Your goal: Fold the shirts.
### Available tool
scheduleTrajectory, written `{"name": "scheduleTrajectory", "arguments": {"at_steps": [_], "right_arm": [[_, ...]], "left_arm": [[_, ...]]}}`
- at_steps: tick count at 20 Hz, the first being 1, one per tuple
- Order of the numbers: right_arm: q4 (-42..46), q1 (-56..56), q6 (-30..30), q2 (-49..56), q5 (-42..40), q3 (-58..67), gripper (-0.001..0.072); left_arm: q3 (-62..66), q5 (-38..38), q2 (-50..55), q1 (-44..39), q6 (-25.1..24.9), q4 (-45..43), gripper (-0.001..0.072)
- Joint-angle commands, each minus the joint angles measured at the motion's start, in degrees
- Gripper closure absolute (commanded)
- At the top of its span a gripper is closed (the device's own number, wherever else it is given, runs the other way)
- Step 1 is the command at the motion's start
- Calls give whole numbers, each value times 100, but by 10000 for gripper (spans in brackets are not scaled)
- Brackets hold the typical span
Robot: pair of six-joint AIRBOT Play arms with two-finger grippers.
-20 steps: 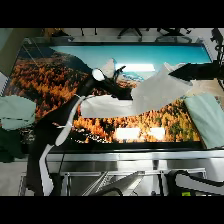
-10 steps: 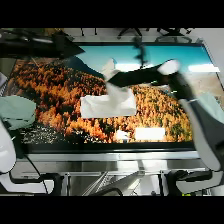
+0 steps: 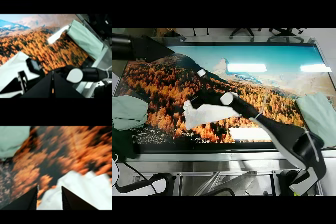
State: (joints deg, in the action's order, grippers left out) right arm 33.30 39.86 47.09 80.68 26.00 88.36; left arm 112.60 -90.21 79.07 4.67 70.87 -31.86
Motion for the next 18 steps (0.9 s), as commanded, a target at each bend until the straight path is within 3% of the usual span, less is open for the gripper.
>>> {"name": "scheduleTrajectory", "arguments": {"at_steps": [1,2,3,5,7,18], "right_arm": [[680,-1224,966,-597,1241,-2,277],[837,-1711,1327,-664,1692,-2,163],[992,-2205,1672,-673,2225,-2,119],[1231,-2942,2114,-514,3228,-11,119],[1362,-3292,2153,-203,3683,-98,119],[1027,-3086,2017,1045,3849,-109,119]], "left_arm": [[-380,-59,-26,20,-57,7,693],[-487,-44,-26,20,-59,11,693],[-575,-35,-26,20,-83,11,693],[-697,-26,-26,20,-105,11,693],[-721,-24,-26,20,-142,11,693],[-721,-127,-26,20,-144,7,693]]}}
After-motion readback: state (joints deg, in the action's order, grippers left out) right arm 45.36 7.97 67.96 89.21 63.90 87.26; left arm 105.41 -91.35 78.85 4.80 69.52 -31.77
